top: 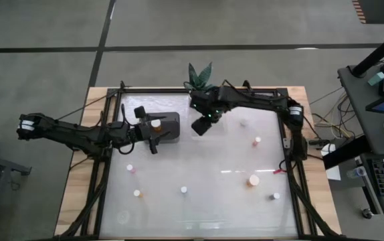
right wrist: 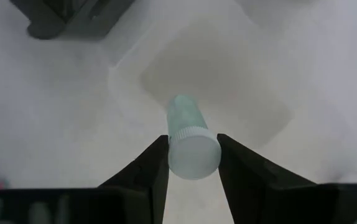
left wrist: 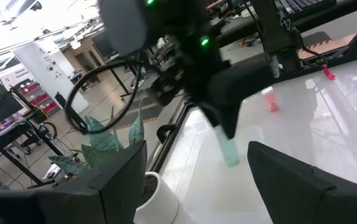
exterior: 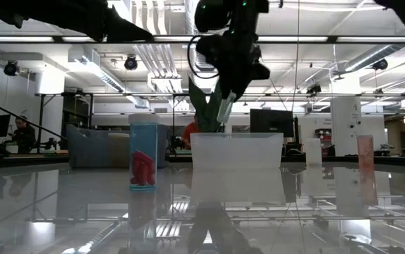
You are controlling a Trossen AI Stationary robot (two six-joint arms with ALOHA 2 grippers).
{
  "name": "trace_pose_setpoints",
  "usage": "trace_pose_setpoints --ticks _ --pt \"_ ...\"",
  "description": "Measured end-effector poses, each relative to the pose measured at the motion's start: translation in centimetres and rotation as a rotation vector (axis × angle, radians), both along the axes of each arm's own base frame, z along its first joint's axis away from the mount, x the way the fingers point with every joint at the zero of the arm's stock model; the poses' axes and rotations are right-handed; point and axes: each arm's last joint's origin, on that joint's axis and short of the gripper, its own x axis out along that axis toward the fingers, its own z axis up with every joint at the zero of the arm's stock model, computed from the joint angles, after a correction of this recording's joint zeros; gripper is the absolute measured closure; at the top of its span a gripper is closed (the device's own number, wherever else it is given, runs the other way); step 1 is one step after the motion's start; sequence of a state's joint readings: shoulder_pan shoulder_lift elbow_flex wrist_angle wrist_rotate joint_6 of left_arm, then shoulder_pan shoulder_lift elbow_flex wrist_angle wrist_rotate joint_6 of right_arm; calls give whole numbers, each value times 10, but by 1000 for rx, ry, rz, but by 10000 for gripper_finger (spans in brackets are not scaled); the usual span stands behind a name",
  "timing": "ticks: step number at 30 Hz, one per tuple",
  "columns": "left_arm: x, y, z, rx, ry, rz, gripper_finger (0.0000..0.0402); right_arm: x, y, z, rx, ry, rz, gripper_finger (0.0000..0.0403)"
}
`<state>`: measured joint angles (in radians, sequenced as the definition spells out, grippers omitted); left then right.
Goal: Pick and place medicine bottles into bin by pill shape (circle, oval)
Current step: Put the green tablet bottle into the transparent bin
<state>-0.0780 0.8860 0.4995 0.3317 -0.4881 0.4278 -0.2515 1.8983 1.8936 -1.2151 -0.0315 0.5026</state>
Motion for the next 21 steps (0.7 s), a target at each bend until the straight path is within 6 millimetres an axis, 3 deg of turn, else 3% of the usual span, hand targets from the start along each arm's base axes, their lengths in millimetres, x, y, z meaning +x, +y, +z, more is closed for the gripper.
trace_pose_setpoints --ticks 11,21 --pt "0 0 0 5 2 0 139 32 -36 -33 -20 44 80 284" --pt "0 0 0 7 3 0 139 36 -54 -58 -8 131 88 283"
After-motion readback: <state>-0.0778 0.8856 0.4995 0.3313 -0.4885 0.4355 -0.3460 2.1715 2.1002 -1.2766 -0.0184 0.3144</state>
